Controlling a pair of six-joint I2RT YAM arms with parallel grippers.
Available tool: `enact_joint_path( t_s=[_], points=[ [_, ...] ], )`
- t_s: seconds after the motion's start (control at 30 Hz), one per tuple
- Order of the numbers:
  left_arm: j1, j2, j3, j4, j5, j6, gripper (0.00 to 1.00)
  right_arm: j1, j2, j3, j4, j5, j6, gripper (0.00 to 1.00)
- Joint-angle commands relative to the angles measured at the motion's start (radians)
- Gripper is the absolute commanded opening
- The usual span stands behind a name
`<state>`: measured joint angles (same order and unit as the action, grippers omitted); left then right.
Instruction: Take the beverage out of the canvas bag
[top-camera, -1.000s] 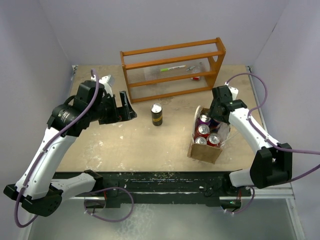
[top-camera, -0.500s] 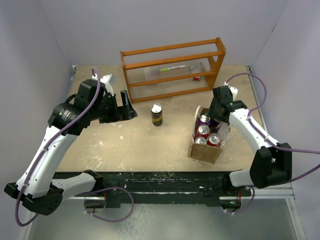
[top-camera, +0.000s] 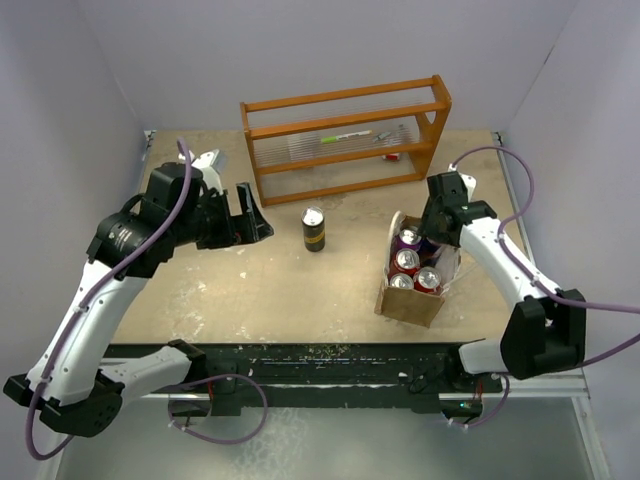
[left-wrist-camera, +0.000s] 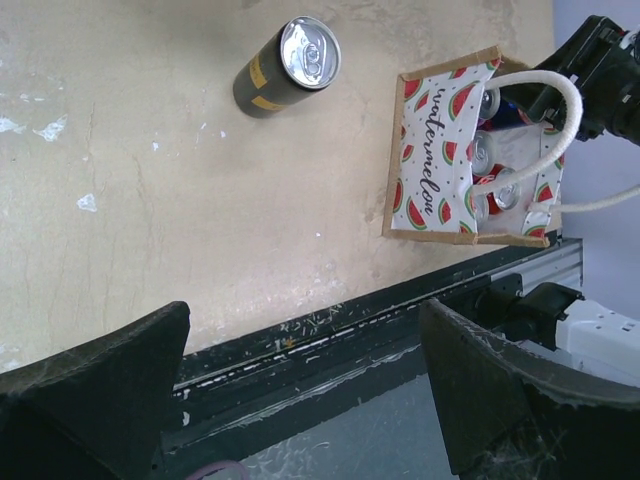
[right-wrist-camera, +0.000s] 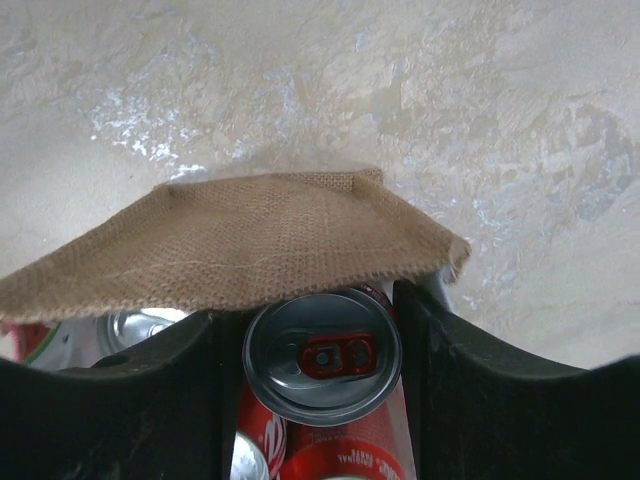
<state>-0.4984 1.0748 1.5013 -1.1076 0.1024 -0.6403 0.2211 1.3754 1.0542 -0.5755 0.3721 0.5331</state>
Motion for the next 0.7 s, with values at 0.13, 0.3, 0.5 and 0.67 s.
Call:
enact_joint_path(
  t_s=[0.13,0.3,0.5,0.67],
  points=[
    [0.004,-0.067,-0.022,0.029,0.05,-0.043,0.99,-0.003,-0.169,0.209,-0.144,-0.015,0.024,0.22],
    [0.004,-0.109,-0.051,0.025,0.071,-0.074,0.99,-0.003,-0.278,0.252,-0.225,-0.051,0.115,0.21],
    [0.004,-0.152,-0.087,0.014,0.099,-0.094,0.99,-0.003,-0.427,0.232,-0.292,-0.187,0.272,0.2],
    [0.004,-0.179,-0.111,0.0,0.114,-0.096,0.99,-0.004,-0.542,0.239,-0.318,-0.286,0.362,0.18]
  ],
)
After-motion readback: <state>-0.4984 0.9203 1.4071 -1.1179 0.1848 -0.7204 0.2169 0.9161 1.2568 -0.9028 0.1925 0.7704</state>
